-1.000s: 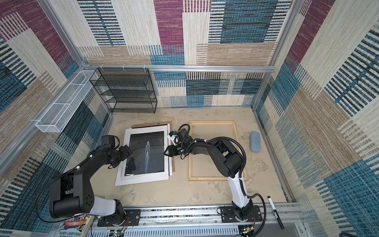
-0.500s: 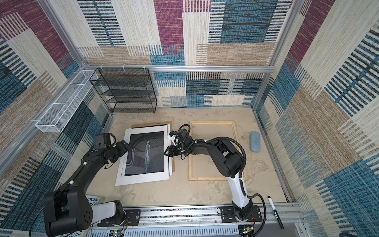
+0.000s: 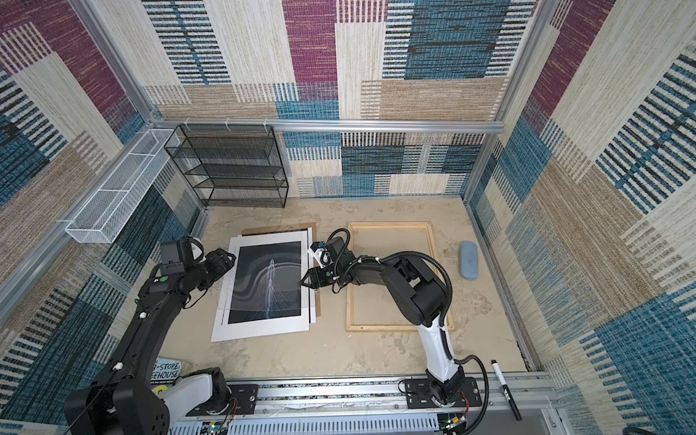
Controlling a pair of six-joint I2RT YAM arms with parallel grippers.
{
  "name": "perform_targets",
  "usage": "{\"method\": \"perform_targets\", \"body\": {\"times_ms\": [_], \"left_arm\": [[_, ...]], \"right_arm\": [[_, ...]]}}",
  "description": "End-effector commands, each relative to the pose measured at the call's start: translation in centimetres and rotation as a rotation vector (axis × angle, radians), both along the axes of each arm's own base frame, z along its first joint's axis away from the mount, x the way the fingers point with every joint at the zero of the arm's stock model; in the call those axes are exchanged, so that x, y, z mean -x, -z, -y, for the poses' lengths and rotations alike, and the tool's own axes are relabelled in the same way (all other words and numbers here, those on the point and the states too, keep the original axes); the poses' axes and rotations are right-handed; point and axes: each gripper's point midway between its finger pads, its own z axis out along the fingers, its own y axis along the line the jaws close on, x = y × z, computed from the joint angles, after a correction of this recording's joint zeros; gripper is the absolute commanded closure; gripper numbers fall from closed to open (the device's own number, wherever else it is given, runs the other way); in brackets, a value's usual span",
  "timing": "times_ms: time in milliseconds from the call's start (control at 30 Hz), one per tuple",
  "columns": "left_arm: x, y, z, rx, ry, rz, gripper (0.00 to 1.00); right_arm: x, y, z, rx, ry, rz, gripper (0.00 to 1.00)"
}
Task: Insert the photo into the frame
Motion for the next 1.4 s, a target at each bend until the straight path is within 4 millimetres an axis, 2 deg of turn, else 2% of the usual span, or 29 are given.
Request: {"method": "perform_targets", "body": {"times_ms": [0,433,833,1033,1367], "left_arm": [[0.6,-0.2,1.8,0.063,0.070,-0.019,0.28],[0.4,0.2,2.2,0.049,0.094,-0.051,0.42],[0.4,-0.3,2.3,0.040,0.099,-0.051,0.40],[0.4,-0.3,2.2,0.037,0.098,-0.051,0.47],[0.5,-0.9,2.3,0.033,0.104,-0.036,0.65]], "right_arm": [[1.5,0.0,-0.3,-0.025,-0.039,-0.062,0.41],[1.7,-0.1,-0.8,-0.050,-0.058,-0.076,0.41],[2.2,-0.5,-1.3,-0.099,-0.091,-0.099,0.41],[2.2,-0.5,-1.2,-0.096,-0.089,-0.096,0.41],[2.2,-0.4,-1.1,-0.093,-0.083,-0.094,0.42]]}}
